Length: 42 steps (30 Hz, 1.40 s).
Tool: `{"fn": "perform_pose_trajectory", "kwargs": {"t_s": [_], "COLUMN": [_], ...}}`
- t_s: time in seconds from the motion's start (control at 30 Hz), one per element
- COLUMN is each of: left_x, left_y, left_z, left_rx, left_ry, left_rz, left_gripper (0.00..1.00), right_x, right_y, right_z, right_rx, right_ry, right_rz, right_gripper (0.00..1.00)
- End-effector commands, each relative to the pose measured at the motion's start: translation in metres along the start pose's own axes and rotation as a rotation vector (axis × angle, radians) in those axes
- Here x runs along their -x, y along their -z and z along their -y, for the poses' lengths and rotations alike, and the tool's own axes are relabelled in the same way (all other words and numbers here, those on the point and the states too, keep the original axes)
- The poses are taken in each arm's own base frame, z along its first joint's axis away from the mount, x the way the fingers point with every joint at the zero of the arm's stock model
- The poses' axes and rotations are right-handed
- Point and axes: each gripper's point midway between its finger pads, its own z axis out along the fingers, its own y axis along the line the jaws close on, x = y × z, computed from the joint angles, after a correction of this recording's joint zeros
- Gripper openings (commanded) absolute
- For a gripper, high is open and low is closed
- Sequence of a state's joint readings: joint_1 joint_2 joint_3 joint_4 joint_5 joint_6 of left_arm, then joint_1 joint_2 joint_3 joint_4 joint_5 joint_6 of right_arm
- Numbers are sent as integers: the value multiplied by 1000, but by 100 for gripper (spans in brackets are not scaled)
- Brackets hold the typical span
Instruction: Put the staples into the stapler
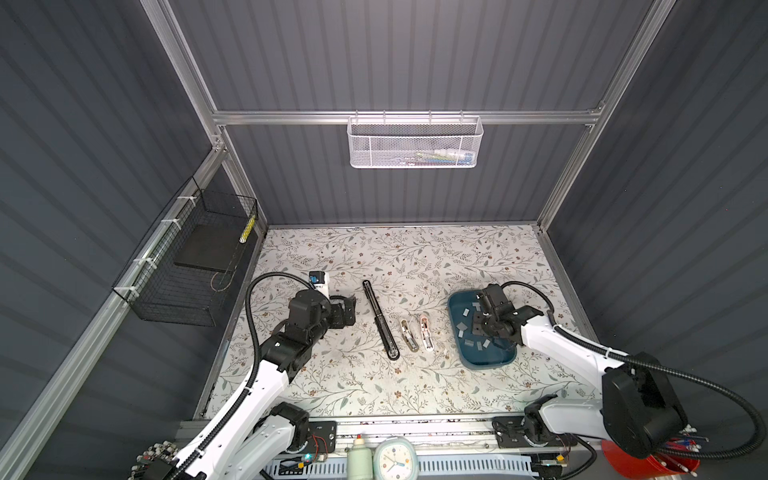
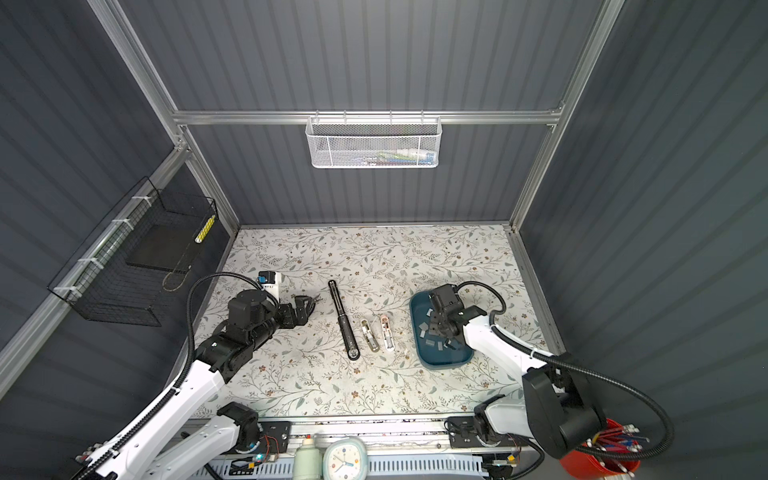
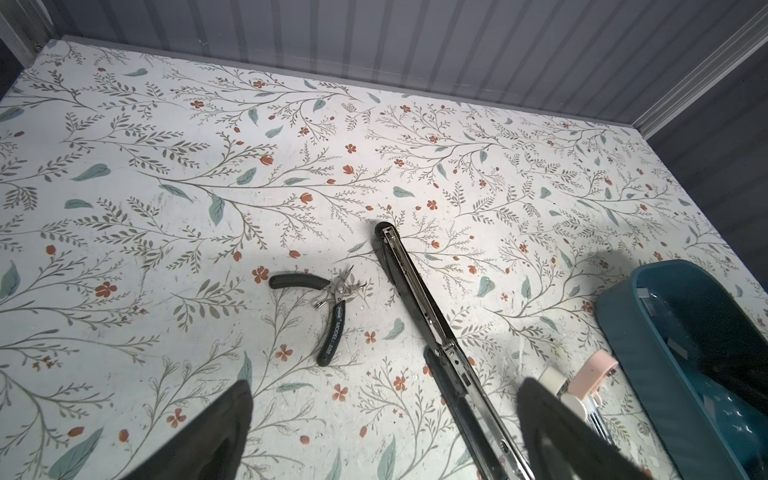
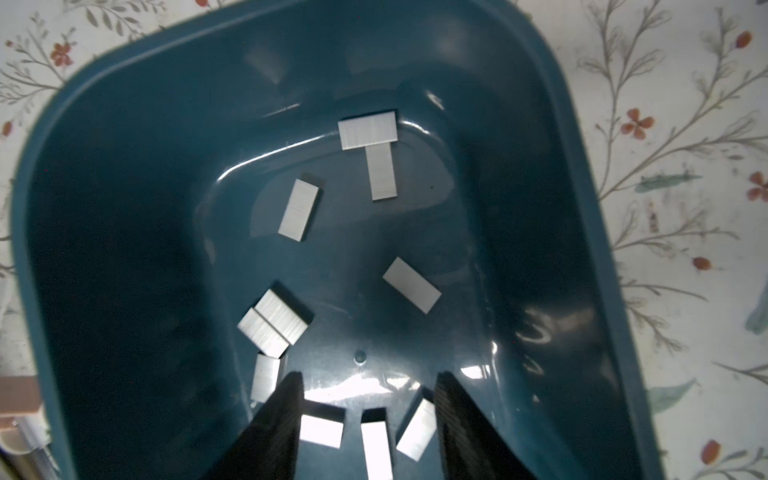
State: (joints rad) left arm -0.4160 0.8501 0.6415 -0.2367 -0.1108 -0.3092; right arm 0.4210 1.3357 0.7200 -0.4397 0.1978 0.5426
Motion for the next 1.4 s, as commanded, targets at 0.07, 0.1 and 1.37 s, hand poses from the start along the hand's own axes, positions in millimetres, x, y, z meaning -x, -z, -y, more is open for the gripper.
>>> {"fn": "perform_pose_trajectory", "kwargs": {"t_s": [0.07, 0.1, 1.37], "left_x": [1, 1, 2], "left_y": [4, 4, 12], "left_z": [5, 6, 5], "left_rx": [-36, -37, -44], "left_ry": [-15, -15, -11], "left_rz": [8, 7, 31], "left_gripper": [100, 99, 99], "right_x": [24, 26, 41], "right_y": [-4, -7, -62], "right_z": [5, 6, 3], "right_rx": [-43, -45, -84], "right_ry": [-63, -70, -43], "right_rz": [-13, -18, -121], "right_gripper": [52, 51, 50]}}
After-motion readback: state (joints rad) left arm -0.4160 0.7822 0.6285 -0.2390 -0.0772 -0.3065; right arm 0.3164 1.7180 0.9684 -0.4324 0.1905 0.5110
